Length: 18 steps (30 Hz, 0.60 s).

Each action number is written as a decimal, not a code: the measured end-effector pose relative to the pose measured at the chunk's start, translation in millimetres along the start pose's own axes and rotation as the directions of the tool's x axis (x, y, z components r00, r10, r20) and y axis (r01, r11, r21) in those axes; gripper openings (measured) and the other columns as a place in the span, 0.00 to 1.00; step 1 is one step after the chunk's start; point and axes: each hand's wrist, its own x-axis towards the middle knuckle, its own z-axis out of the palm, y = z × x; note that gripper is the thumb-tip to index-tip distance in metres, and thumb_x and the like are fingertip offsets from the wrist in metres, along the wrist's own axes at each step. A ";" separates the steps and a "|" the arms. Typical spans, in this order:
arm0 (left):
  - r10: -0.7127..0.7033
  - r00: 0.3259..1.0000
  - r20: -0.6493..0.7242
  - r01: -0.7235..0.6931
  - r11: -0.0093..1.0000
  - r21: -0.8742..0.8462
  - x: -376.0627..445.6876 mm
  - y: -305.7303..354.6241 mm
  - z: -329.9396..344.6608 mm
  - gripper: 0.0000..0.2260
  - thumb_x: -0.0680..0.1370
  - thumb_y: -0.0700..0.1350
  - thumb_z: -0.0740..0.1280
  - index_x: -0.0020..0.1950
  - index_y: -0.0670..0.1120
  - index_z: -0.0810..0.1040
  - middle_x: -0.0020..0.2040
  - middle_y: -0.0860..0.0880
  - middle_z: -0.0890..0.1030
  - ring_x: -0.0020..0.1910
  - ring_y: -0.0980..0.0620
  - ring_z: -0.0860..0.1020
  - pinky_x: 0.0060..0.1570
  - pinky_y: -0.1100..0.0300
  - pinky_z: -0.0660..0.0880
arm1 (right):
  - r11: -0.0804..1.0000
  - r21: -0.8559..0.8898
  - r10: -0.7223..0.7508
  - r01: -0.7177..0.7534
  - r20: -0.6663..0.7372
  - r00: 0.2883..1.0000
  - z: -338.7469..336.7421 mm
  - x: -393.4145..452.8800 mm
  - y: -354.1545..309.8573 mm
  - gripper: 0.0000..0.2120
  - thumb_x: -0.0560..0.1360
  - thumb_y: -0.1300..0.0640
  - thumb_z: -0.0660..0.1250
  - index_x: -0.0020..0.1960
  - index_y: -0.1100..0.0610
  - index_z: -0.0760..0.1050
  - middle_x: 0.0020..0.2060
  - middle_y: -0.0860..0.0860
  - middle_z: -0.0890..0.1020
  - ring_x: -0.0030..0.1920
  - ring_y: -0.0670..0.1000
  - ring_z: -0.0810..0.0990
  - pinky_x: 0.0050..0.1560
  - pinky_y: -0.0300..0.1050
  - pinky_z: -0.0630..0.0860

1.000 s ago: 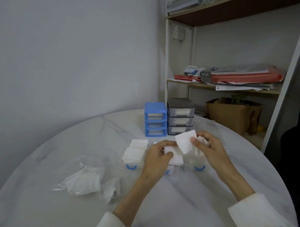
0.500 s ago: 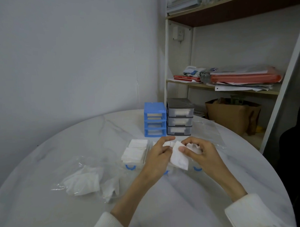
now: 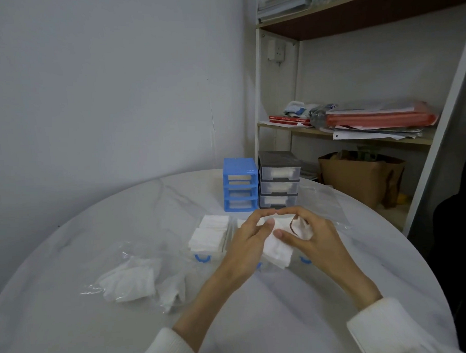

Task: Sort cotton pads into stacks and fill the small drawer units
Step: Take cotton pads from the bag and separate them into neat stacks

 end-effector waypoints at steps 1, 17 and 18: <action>-0.009 1.000 0.008 0.009 1.000 0.005 -0.3 0.8 -0.3 0.09 0.81 0.46 0.59 0.60 0.55 0.73 0.46 0.58 0.79 0.46 0.62 0.78 0.45 0.71 0.74 | 1.000 -0.030 0.001 -0.001 0.004 1.000 -1.1 0.2 0.2 0.08 0.69 0.47 0.70 0.47 0.45 0.77 0.42 0.40 0.81 0.45 0.38 0.77 0.42 0.25 0.70; 0.004 0.991 -0.136 0.011 0.994 0.109 20.5 -12.3 4.9 0.11 0.75 0.33 0.66 0.53 0.47 0.76 0.36 0.54 0.82 0.39 0.56 0.79 0.40 0.75 0.72 | 0.925 0.039 0.381 -0.379 -0.061 0.923 -39.7 4.1 20.3 0.05 0.75 0.54 0.66 0.44 0.56 0.76 0.39 0.46 0.77 0.40 0.45 0.73 0.37 0.36 0.70; 0.012 0.988 -0.152 0.005 0.994 0.111 22.9 -12.2 4.1 0.11 0.76 0.32 0.64 0.52 0.46 0.76 0.37 0.54 0.83 0.39 0.56 0.80 0.40 0.75 0.72 | 0.915 0.050 0.404 -0.401 -0.114 0.907 -41.9 9.0 23.1 0.06 0.76 0.54 0.66 0.45 0.57 0.77 0.39 0.46 0.76 0.40 0.45 0.73 0.38 0.36 0.70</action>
